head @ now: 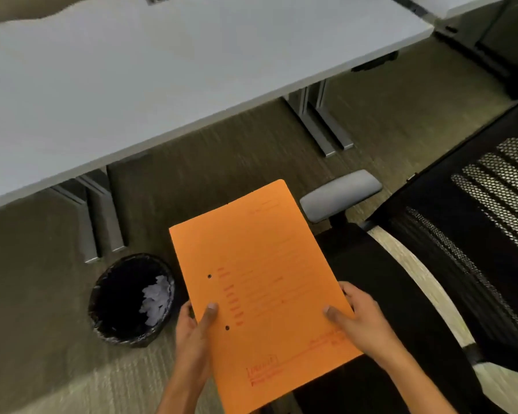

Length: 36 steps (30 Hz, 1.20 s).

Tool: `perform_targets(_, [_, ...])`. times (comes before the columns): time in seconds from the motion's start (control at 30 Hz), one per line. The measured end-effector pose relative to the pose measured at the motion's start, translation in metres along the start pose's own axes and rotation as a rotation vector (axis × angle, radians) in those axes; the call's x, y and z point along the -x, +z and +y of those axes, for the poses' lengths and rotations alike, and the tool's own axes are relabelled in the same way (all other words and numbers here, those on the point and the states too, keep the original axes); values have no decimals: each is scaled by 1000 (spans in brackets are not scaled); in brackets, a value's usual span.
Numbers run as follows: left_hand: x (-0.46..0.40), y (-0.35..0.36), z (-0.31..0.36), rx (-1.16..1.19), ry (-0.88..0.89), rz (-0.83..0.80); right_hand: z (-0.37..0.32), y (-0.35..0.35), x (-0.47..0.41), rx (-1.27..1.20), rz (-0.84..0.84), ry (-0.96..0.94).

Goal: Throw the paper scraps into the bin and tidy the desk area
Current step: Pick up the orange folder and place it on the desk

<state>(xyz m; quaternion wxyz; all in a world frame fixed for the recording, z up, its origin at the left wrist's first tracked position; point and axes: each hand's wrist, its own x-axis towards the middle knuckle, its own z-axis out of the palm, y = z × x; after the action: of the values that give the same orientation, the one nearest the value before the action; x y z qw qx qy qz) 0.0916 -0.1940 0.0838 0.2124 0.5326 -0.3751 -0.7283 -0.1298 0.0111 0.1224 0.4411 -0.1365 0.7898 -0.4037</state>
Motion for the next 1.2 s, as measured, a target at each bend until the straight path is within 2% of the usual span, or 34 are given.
perform_targets(0.13, [30, 7, 54, 43, 23, -65, -59, -21, 13, 20, -21, -107])
perform_targets(0.33, [83, 2, 124, 30, 136, -150, -119, -30, 50, -74, -50, -206])
perform_targets(0.67, [140, -13, 216, -16, 373, 21, -223, -27, 89, -103, -219, -361])
perform_targets(0.93, [126, -31, 272, -81, 498, 21, -274, 0, 83, -219, -307, -364])
perform_targets(1.2, [54, -56, 328, -141, 591, -36, -320, 44, 37, -260, -263, -362])
